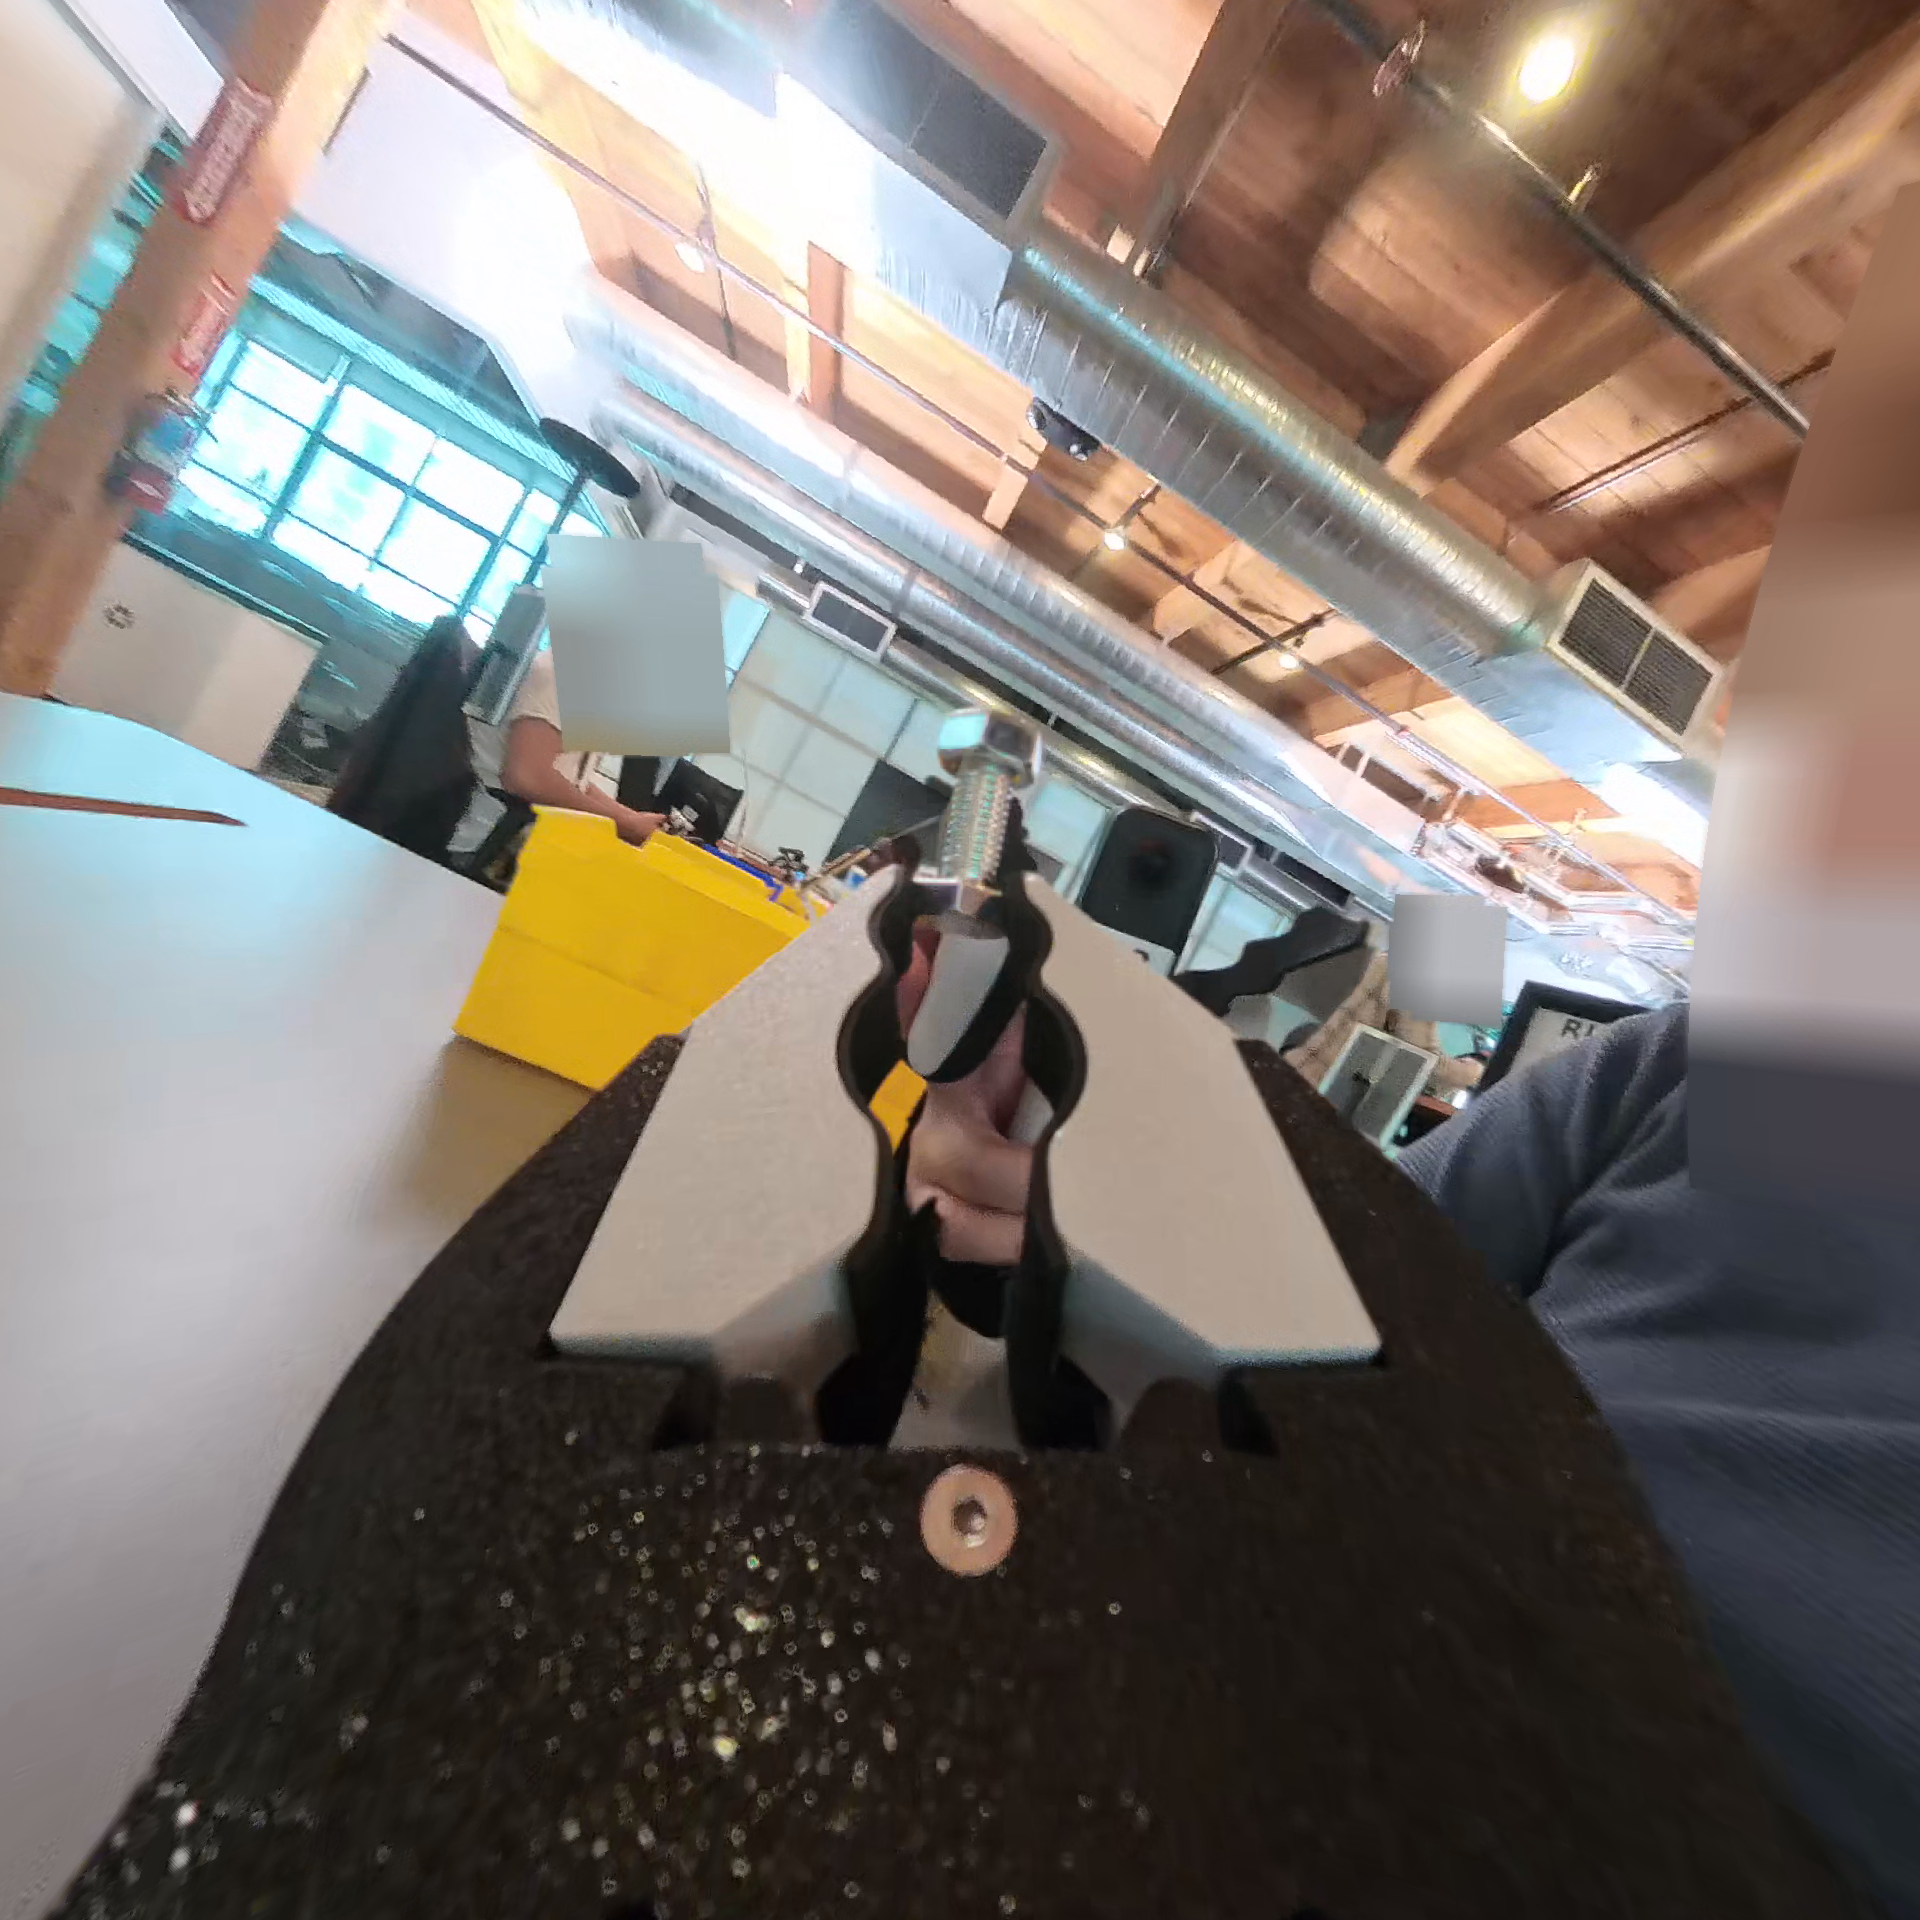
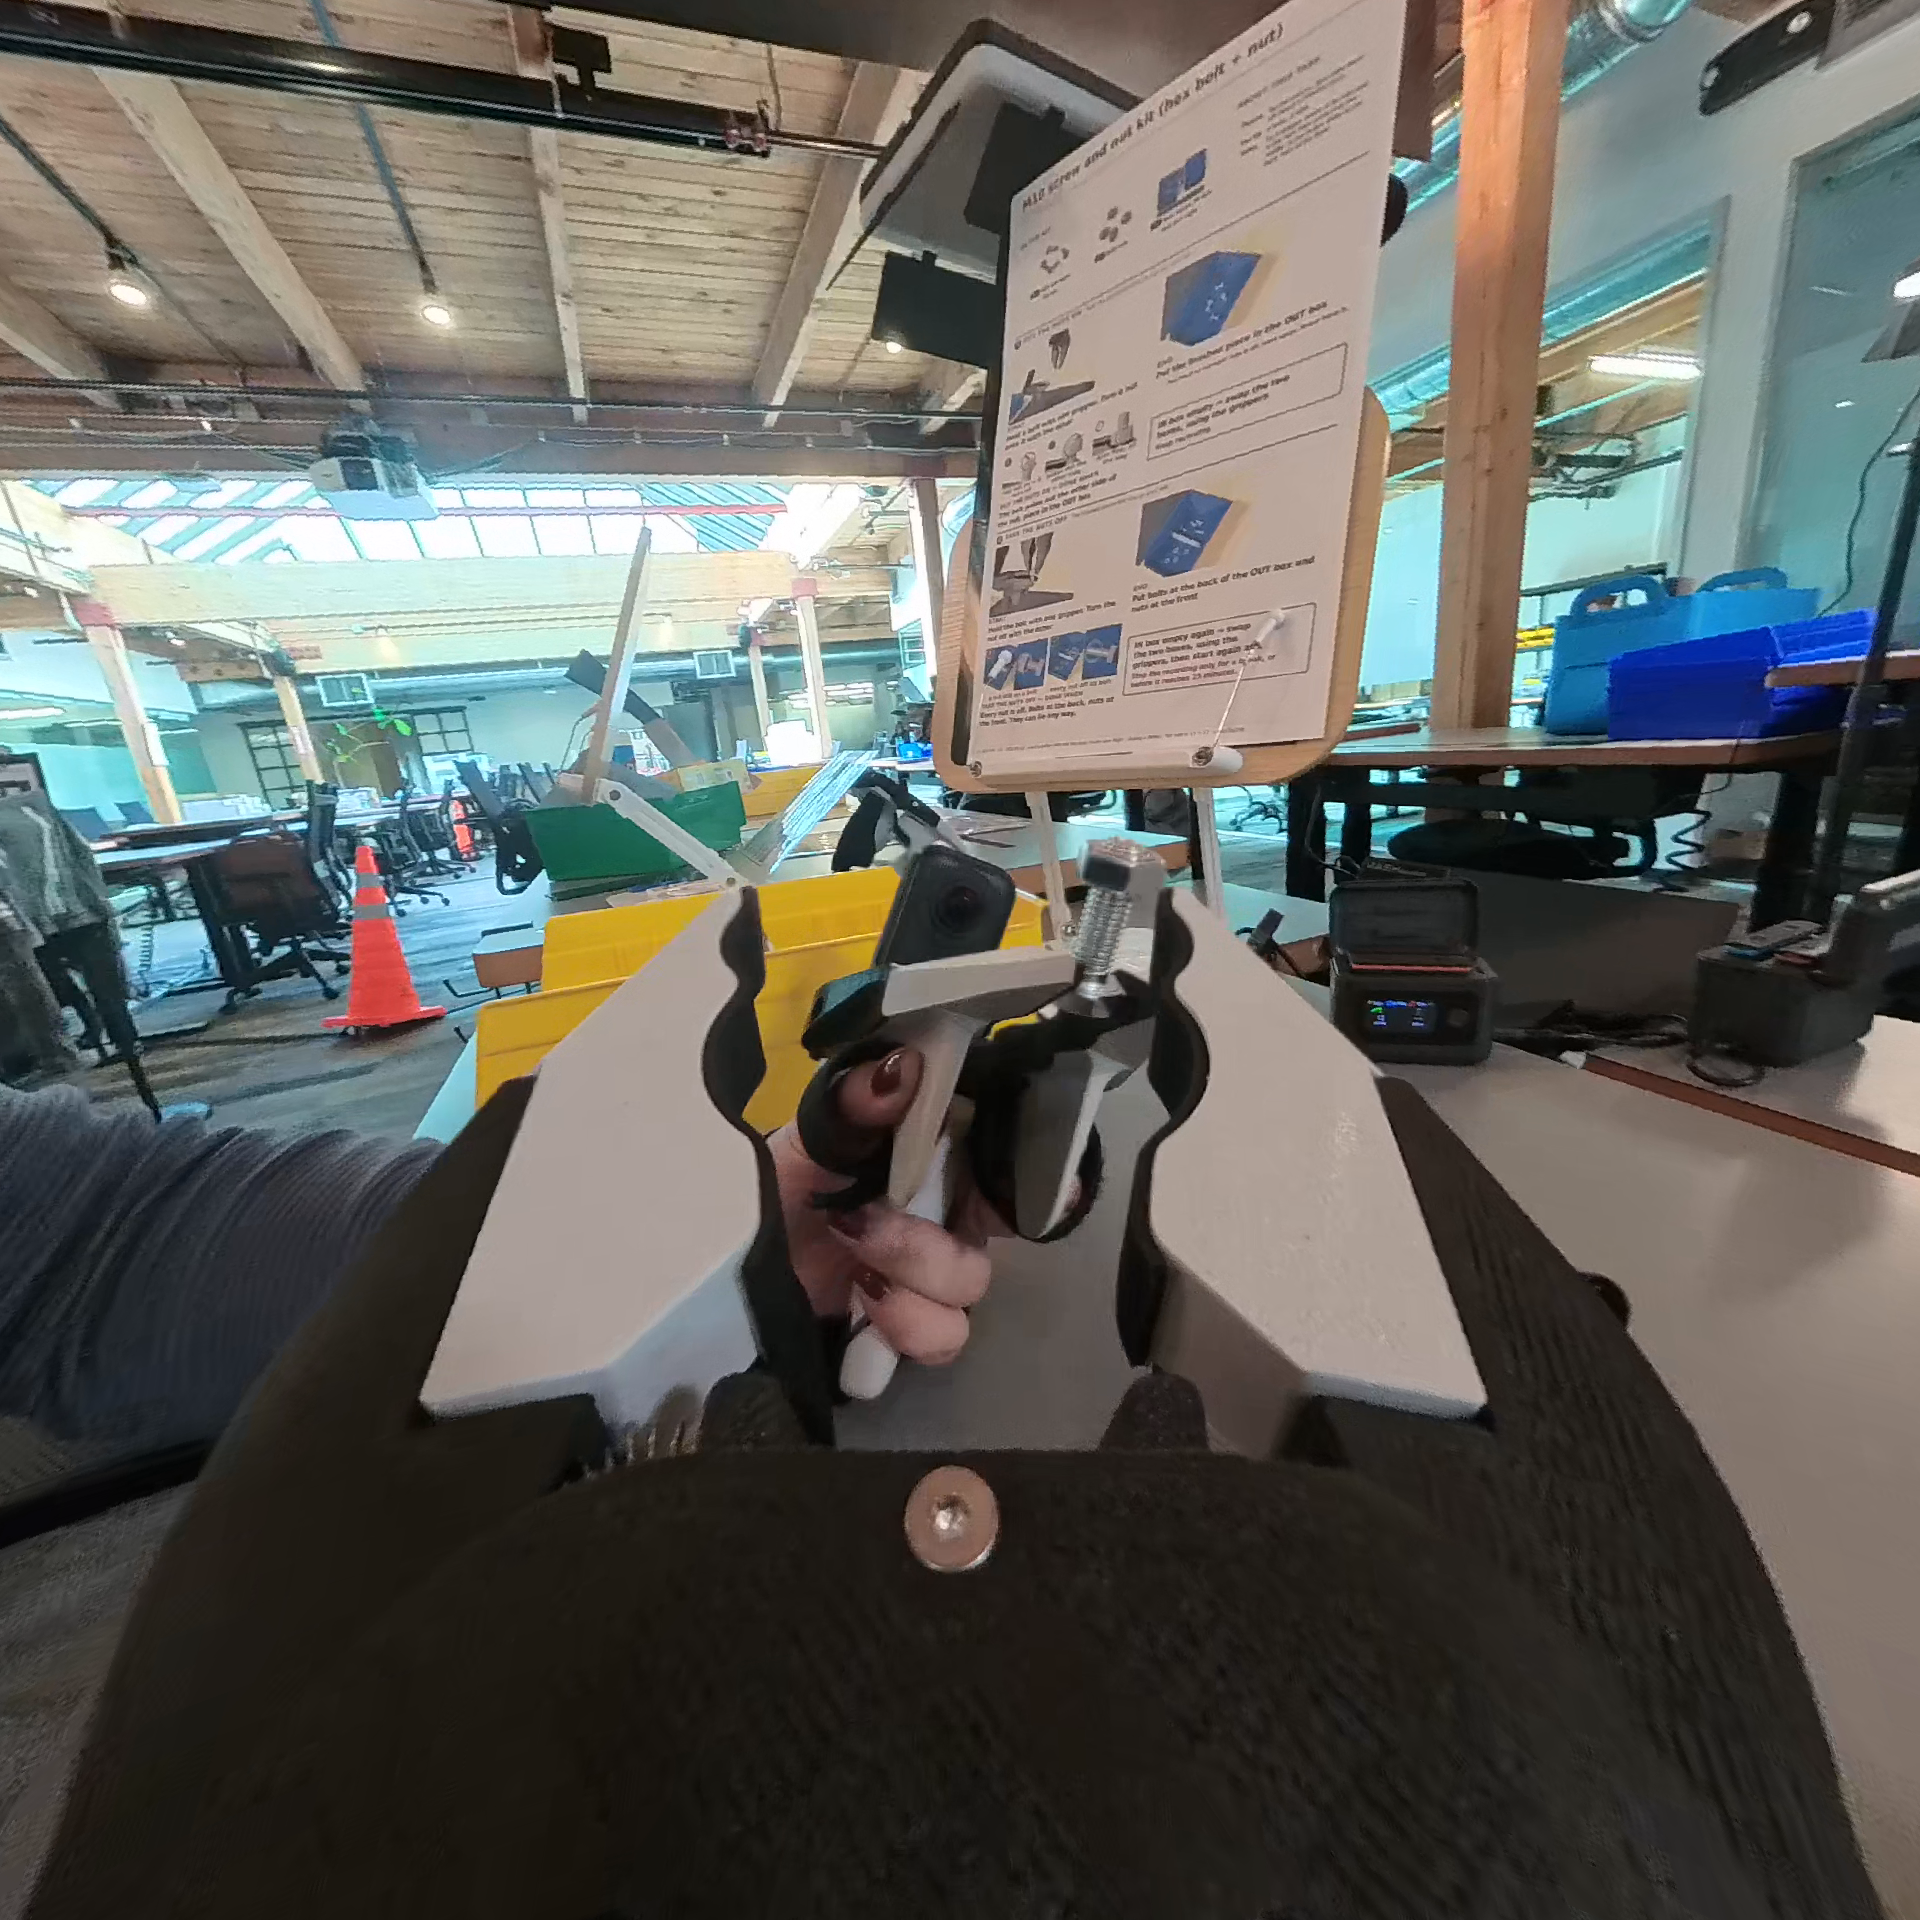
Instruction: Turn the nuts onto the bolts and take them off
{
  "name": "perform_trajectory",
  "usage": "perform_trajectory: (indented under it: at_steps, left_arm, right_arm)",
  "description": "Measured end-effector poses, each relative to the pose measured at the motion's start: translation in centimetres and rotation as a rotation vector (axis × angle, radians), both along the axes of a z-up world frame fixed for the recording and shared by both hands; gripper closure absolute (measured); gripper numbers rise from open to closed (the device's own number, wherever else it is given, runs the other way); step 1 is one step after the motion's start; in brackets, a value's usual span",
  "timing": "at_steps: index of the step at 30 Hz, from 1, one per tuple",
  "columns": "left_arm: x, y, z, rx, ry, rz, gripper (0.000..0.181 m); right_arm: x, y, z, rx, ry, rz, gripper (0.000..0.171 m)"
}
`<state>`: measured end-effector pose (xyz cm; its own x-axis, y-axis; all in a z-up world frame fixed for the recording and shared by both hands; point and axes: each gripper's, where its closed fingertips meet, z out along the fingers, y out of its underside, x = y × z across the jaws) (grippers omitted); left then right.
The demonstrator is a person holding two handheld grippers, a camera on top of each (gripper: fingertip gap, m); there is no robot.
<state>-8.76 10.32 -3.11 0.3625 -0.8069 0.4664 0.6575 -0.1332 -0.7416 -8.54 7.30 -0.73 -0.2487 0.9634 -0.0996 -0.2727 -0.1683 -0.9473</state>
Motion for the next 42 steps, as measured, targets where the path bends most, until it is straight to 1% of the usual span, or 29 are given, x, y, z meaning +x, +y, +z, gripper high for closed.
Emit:
perform_trajectory:
  at_steps: [5, 7, 10, 13, 15, 17, 21, 24, 26, 27, 29, 31, 32, 34, 38, 39, 40, 42]
  left_arm:
    - [3.6, -0.8, -1.0, -0.022, 0.117, -0.146, 0.166]
    - [4.6, -1.0, -1.1, -0.027, 0.12, -0.182, 0.165]
    - [4.1, -0.9, -0.8, -0.016, 0.093, -0.157, 0.166]
    - [1.6, 0.0, -0.3, -0.002, 0.036, -0.015, 0.166]
    - [0.2, 0.3, -0.2, -0.021, -0.007, 0.02, 0.166]
    - [0.4, 0.0, -0.3, -0.021, 0.003, -0.025, 0.166]
    - [3.4, -0.8, -0.8, -0.034, 0.071, -0.162, 0.166]
    - [4.5, -1.1, -1.0, -0.041, 0.089, -0.206, 0.165]
    - [4.2, -0.9, -0.9, -0.043, 0.072, -0.193, 0.166]
    - [3.6, -0.7, -0.8, -0.037, 0.066, -0.157, 0.166]
    - [2.3, -0.3, -0.4, 0.001, 0.087, -0.038, 0.166]
    - [0.8, -0.2, 0.5, 0.019, 0.048, 0.026, 0.166]
    - [0.4, -0.4, 0.7, 0.024, 0.024, 0.016, 0.166]
    - [0.8, -0.5, 0.3, 0.002, 0.042, -0.022, 0.166]
    - [4.1, -1.1, -0.7, -0.02, 0.111, -0.164, 0.166]
    - [4.8, -1.2, -0.9, -0.018, 0.132, -0.178, 0.165]
    - [5.1, -1.1, -1.0, -0.016, 0.15, -0.172, 0.165]
    - [4.5, -0.8, -0.8, 0.0, 0.148, -0.109, 0.166]
  right_arm:
    - [0.0, 0.1, 0.1, 0.01, 0.008, -0.017, 0.096]
    - [0.0, -0.1, 0.1, 0.011, 0.009, -0.006, 0.096]
    - [0.1, -0.5, 0.2, 0.013, 0.016, 0.011, 0.095]
    - [0.2, 0.0, 0.3, -0.005, 0.018, 0.004, 0.095]
    - [0.3, 0.2, 0.4, -0.023, 0.02, 0.008, 0.098]
    - [0.2, 0.4, 0.4, -0.022, 0.024, -0.008, 0.098]
    - [0.3, 0.2, 0.4, -0.016, 0.028, -0.003, 0.097]
    - [0.4, -0.1, 0.5, -0.005, 0.035, 0.01, 0.097]
    - [0.3, -0.5, 0.5, 0.011, 0.033, 0.02, 0.097]
    - [0.3, -0.5, 0.5, 0.013, 0.035, 0.019, 0.095]
    - [0.3, -0.4, 0.6, 0.011, 0.038, 0.014, 0.095]
    - [0.6, -0.3, 0.8, 0.003, 0.05, 0.019, 0.098]
    - [0.6, -0.2, 0.8, 0.002, 0.05, 0.014, 0.098]
    - [0.5, 0.2, 0.7, 0.006, 0.044, -0.01, 0.098]
    - [0.4, 0.0, 0.6, 0.007, 0.036, -0.005, 0.098]
    - [0.4, -0.1, 0.6, 0.01, 0.036, -0.001, 0.098]
    - [0.4, -0.3, 0.6, 0.012, 0.036, 0.007, 0.098]
    - [0.4, -0.6, 0.6, 0.015, 0.031, 0.023, 0.096]
